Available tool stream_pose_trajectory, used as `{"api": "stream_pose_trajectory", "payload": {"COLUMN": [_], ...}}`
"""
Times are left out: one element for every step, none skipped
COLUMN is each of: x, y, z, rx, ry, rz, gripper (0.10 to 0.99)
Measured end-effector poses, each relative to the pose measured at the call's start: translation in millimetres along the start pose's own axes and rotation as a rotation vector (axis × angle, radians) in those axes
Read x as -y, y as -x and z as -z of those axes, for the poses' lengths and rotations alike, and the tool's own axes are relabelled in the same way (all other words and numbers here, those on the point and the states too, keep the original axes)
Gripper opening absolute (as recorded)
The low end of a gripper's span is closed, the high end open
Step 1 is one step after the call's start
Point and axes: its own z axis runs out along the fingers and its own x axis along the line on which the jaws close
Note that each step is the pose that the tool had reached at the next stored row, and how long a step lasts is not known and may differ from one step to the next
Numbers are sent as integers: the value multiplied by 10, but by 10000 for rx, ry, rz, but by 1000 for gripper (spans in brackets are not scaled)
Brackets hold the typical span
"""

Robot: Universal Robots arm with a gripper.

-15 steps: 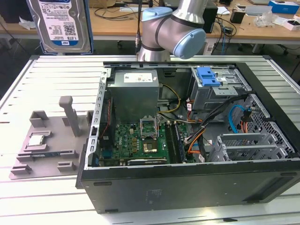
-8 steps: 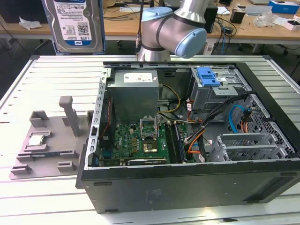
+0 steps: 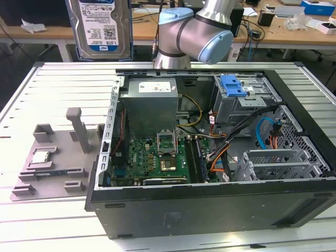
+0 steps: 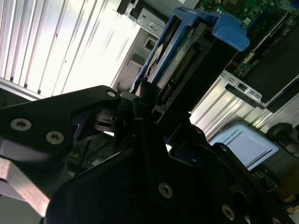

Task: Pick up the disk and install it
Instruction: 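Pick up the disk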

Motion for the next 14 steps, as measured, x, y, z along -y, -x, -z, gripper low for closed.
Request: {"api": "stream_pose_trajectory", "payload": {"x": [28,57,85,141,166,195,231,257,297,349,393,425,456,483], "y": [0,-1,-1,-2,-2,-3,-3,-4,-4,-5,-5,-6,-6,-6], "z": [2,3,5,9,10,12,14,16,18,21,24,25,27,29], "rx": [0,0,1,0,0,1,0,-1,0,0,1,1,0,0], "ry": [1,0,0,1,1,1,1,1,2,2,2,1,2,2], "rz": [0,1,3,0,0,1,1,2,1,0,3,1,0,0], "gripper": [365,365,365,365,365,365,365,365,365,365,365,365,365,365]}}
